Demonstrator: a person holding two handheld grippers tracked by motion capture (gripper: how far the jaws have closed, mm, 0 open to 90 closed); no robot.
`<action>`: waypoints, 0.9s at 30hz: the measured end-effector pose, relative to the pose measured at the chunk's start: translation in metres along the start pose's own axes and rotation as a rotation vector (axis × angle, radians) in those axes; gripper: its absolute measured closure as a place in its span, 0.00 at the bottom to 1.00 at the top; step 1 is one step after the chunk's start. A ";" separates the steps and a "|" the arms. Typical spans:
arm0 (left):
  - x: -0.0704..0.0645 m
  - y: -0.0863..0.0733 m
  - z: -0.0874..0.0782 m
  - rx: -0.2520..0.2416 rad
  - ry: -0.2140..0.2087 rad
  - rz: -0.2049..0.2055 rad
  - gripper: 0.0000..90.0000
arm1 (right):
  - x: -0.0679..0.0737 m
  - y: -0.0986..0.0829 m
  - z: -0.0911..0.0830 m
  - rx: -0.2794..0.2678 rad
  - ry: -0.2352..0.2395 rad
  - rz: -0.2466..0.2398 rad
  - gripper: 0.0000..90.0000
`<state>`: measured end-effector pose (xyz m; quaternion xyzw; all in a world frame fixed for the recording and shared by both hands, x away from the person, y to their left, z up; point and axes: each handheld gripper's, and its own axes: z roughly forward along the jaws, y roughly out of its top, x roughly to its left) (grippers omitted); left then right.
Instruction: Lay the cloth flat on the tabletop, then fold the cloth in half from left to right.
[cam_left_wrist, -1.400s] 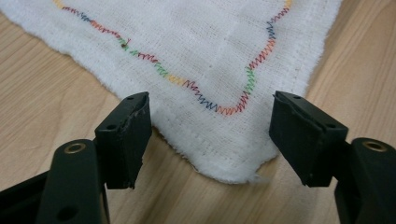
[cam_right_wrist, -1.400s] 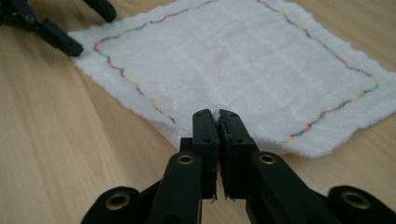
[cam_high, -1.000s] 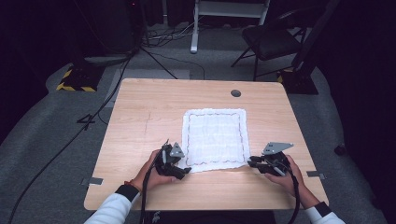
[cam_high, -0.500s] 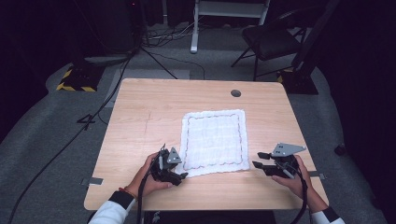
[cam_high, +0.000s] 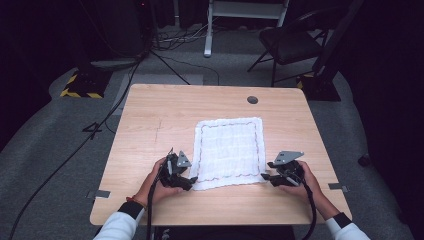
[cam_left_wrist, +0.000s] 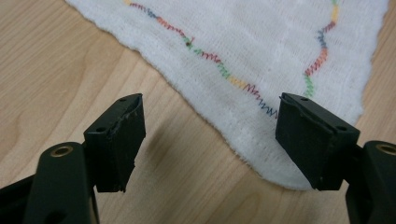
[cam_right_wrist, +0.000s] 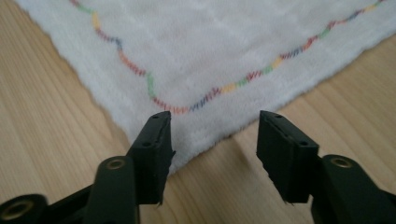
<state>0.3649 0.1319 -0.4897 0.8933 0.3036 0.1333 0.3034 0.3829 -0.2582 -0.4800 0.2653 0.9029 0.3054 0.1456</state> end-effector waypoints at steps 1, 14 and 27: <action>0.000 0.000 0.000 0.000 0.001 0.003 0.28 | 0.000 -0.003 0.000 0.013 0.002 -0.009 0.47; -0.016 0.000 -0.002 -0.005 0.002 0.046 0.29 | 0.005 -0.025 -0.017 0.024 0.004 0.061 0.51; 0.011 0.013 -0.020 -0.113 0.001 -0.011 0.25 | 0.002 -0.027 -0.048 -0.098 -0.032 0.090 0.47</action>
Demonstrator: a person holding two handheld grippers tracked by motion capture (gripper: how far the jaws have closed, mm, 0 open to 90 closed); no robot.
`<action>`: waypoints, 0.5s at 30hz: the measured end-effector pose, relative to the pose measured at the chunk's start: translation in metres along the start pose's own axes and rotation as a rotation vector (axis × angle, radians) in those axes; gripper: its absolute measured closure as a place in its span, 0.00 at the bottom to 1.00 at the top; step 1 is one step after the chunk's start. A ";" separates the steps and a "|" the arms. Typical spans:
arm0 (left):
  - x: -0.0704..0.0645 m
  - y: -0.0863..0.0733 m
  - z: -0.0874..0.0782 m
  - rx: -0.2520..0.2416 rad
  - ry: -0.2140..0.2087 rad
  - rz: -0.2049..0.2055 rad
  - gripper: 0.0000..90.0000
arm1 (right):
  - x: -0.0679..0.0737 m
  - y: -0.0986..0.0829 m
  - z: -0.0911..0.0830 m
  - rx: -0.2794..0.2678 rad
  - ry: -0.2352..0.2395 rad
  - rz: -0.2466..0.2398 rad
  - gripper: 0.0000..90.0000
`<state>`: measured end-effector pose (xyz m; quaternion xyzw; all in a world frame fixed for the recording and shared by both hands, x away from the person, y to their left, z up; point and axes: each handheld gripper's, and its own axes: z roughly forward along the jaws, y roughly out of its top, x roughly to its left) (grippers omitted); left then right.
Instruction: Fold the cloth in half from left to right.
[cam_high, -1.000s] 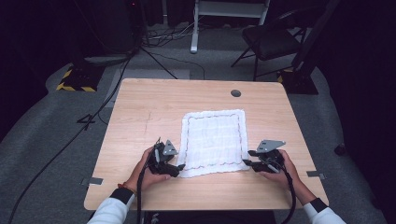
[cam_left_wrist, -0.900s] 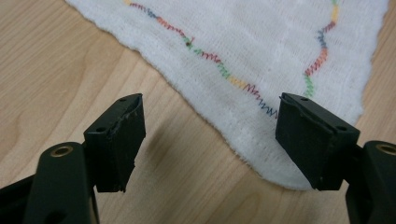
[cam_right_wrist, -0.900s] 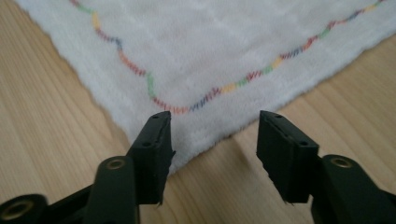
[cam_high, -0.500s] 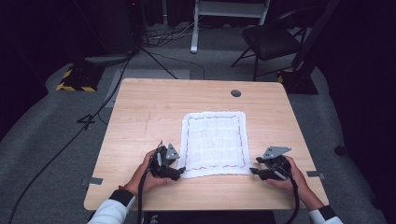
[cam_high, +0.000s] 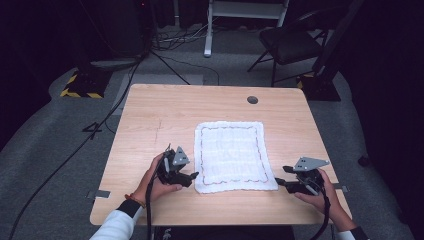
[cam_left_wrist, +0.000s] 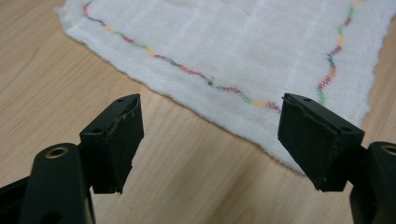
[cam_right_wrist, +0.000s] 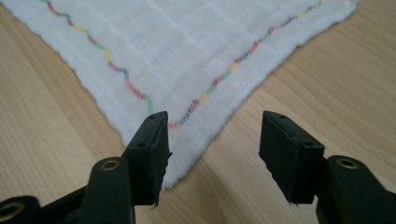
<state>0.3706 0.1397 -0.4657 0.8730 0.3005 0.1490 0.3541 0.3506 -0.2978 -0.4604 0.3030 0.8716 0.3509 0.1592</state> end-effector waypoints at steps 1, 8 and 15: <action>0.003 0.001 0.000 -0.004 0.000 -0.011 0.25 | 0.001 0.003 0.000 -0.009 0.003 -0.003 0.47; 0.025 0.013 0.020 0.010 0.057 -0.010 0.30 | 0.012 0.024 0.018 -0.052 0.022 -0.041 0.51; 0.041 0.034 0.043 -0.003 0.050 -0.033 0.28 | 0.035 0.049 0.041 -0.060 0.093 -0.100 0.52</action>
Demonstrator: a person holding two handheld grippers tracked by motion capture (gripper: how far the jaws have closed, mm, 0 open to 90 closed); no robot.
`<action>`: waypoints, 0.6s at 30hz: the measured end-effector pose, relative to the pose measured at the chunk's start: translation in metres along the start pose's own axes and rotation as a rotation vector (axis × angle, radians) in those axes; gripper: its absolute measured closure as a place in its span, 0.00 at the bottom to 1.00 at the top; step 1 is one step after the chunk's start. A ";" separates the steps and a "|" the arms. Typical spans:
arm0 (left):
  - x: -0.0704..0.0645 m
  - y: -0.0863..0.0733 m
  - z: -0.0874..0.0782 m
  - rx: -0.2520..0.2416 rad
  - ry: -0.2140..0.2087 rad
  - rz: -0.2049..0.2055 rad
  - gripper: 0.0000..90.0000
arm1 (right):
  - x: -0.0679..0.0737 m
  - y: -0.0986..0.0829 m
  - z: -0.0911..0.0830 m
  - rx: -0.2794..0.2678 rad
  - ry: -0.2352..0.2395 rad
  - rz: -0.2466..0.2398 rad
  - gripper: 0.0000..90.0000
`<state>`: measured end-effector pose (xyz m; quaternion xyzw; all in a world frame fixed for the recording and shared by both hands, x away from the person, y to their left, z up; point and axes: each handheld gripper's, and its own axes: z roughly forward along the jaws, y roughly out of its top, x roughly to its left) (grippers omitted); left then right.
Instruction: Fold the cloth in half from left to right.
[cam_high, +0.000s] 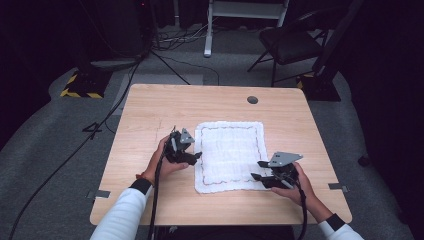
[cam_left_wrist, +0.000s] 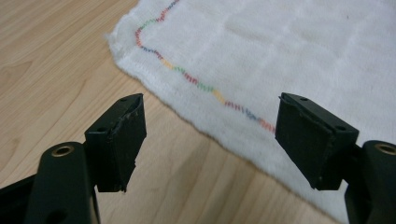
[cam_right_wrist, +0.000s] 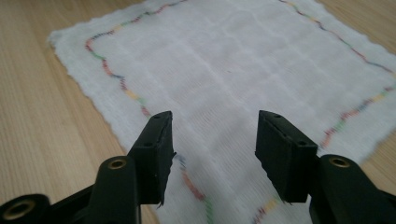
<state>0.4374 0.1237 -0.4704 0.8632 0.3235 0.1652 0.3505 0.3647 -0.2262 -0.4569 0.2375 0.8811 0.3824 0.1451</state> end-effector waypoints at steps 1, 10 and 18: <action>0.003 0.003 0.002 0.004 0.001 -0.001 0.28 | 0.004 0.004 0.005 0.000 0.010 -0.012 0.52; 0.036 0.032 0.032 0.001 0.019 -0.055 0.26 | 0.040 0.035 0.051 0.015 0.133 -0.115 0.53; 0.055 0.034 0.063 0.041 0.045 -0.145 0.25 | 0.072 0.056 0.083 0.022 0.224 -0.181 0.51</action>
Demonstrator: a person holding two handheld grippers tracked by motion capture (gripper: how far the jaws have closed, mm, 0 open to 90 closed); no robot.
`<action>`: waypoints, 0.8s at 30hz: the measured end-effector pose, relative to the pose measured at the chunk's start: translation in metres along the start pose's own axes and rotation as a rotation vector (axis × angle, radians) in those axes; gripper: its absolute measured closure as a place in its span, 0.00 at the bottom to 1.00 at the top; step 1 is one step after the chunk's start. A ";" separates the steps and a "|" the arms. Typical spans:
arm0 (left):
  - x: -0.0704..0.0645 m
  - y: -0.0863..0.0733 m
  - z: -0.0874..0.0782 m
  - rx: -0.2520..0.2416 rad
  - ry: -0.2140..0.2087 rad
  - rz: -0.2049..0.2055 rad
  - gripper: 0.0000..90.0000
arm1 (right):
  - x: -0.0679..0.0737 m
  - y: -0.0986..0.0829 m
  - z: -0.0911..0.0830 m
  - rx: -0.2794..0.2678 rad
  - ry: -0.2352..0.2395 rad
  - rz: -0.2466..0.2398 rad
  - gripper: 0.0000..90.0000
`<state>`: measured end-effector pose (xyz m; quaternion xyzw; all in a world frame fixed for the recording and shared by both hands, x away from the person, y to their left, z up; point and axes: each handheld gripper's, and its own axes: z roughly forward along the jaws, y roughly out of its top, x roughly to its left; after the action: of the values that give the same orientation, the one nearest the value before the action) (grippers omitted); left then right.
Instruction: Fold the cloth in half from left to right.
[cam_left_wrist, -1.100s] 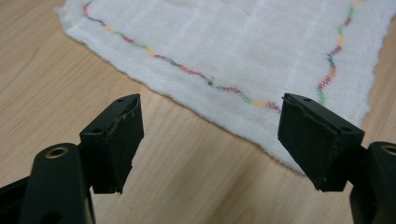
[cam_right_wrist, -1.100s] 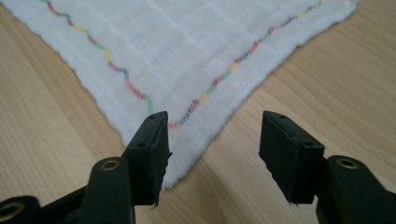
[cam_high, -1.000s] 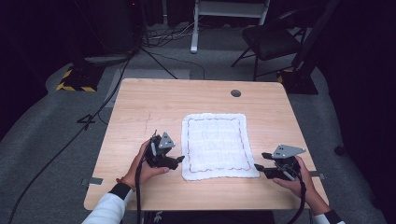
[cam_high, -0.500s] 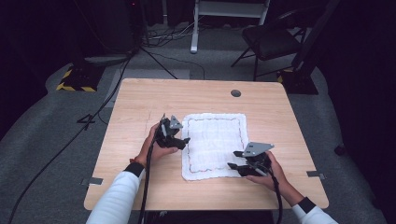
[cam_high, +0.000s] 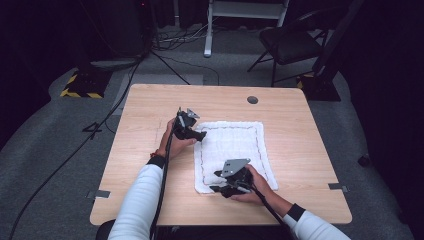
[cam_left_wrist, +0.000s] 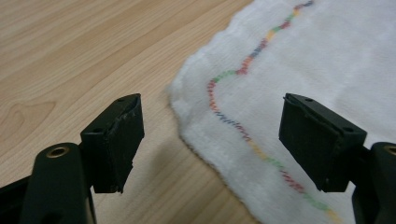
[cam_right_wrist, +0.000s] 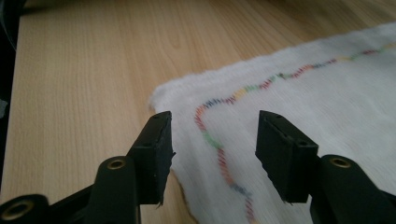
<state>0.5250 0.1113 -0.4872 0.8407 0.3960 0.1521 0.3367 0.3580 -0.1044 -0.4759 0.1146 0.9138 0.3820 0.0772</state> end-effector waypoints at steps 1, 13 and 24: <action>0.003 -0.001 0.003 -0.005 0.001 -0.019 0.25 | 0.002 0.002 0.003 0.001 0.005 -0.006 0.51; 0.014 -0.006 0.012 0.003 0.002 -0.041 0.22 | 0.017 0.017 0.037 0.034 0.037 -0.049 0.50; 0.017 -0.010 0.006 -0.033 -0.066 -0.035 0.69 | 0.012 0.019 0.043 0.036 -0.004 0.008 0.77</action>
<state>0.5333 0.1260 -0.4983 0.8324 0.3968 0.1248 0.3662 0.3591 -0.0586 -0.4928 0.1204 0.9200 0.3654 0.0754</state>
